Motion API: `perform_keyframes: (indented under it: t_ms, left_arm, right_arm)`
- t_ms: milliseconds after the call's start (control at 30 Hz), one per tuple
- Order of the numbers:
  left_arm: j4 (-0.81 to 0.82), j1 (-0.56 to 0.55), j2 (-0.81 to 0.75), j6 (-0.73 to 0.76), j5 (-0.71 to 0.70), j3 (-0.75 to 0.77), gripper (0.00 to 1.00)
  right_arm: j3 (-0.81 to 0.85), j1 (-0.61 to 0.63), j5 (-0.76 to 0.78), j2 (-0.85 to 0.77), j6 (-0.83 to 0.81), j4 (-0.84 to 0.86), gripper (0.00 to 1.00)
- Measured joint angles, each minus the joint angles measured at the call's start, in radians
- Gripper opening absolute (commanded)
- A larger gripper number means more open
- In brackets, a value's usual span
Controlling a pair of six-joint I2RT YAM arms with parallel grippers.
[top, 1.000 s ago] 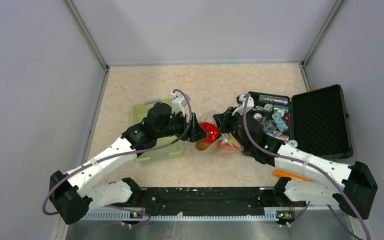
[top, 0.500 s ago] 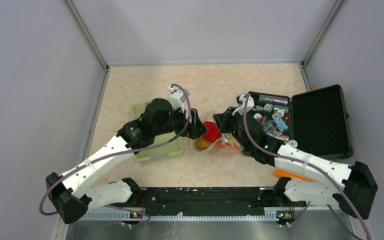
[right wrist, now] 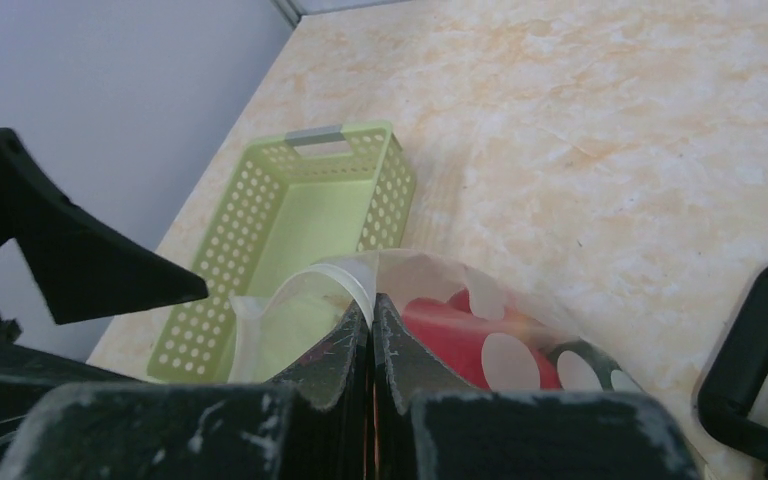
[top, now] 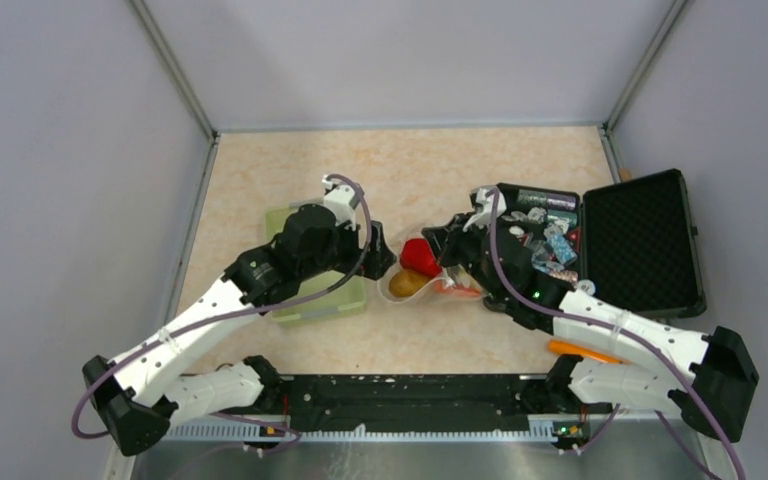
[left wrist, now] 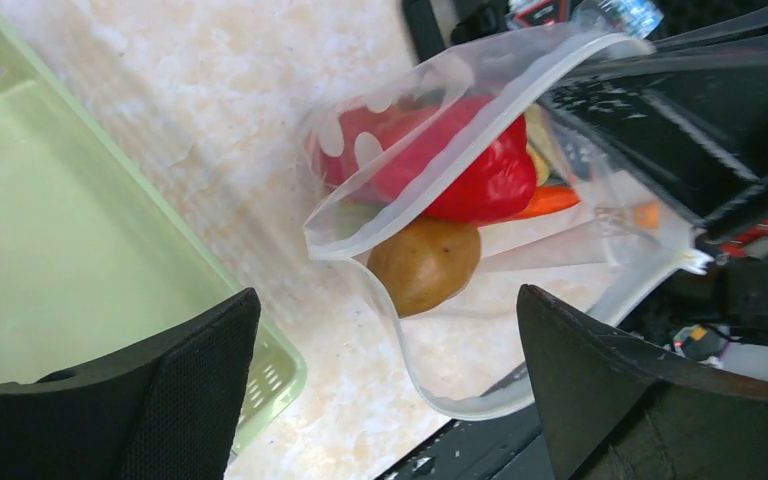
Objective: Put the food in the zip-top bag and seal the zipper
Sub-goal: Adjust the zipper food storage bag at the center of the board.
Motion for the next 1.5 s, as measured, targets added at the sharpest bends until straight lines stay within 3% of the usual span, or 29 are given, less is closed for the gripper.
perform_keyframes:
  t_ms: [300, 400, 567, 733, 1000, 1067, 1167, 1267, 1367, 1500]
  left_arm:
    - [-0.001, -0.006, 0.082, 0.058, -0.029, -0.017, 0.72]
    - [-0.001, -0.008, 0.107, 0.071, -0.058, -0.017, 0.69]
    - [0.002, -0.01, 0.115, 0.09, -0.097, -0.017, 0.49]
    - [0.017, -0.011, 0.108, 0.105, -0.102, -0.017, 0.42]
    - [0.016, -0.011, 0.097, 0.103, -0.135, -0.016, 0.12]
    - [0.005, -0.011, 0.097, 0.084, -0.15, -0.012, 0.01]
    - [-0.007, -0.014, 0.094, 0.029, -0.169, 0.0, 0.0]
    - [-0.015, -0.014, 0.082, -0.061, -0.206, 0.007, 0.0]
    - [-0.031, -0.014, 0.082, -0.135, -0.247, 0.029, 0.0]
    - [-0.072, -0.012, 0.112, -0.203, -0.307, 0.099, 0.0]
  right_arm:
    - [0.0, 0.0, -0.107, -0.002, -0.059, 0.01, 0.0]
    - [0.0, 0.0, -0.128, -0.002, -0.074, 0.01, 0.0]
    - [0.0, 0.0, -0.156, -0.025, -0.101, 0.009, 0.0]
    - [0.0, 0.0, -0.169, -0.06, -0.126, 0.004, 0.0]
    - [0.0, 0.0, -0.244, -0.064, -0.173, -0.043, 0.0]
    - [0.0, 0.0, -0.243, -0.064, -0.175, -0.055, 0.09]
    - [0.006, 0.0, -0.252, -0.064, -0.186, -0.071, 0.39]
    - [0.042, 0.0, -0.284, -0.058, -0.208, -0.097, 0.55]
    - [0.085, 0.0, -0.3, -0.063, -0.247, -0.144, 0.62]
    - [0.076, 0.0, -0.308, -0.136, -0.301, -0.209, 0.64]
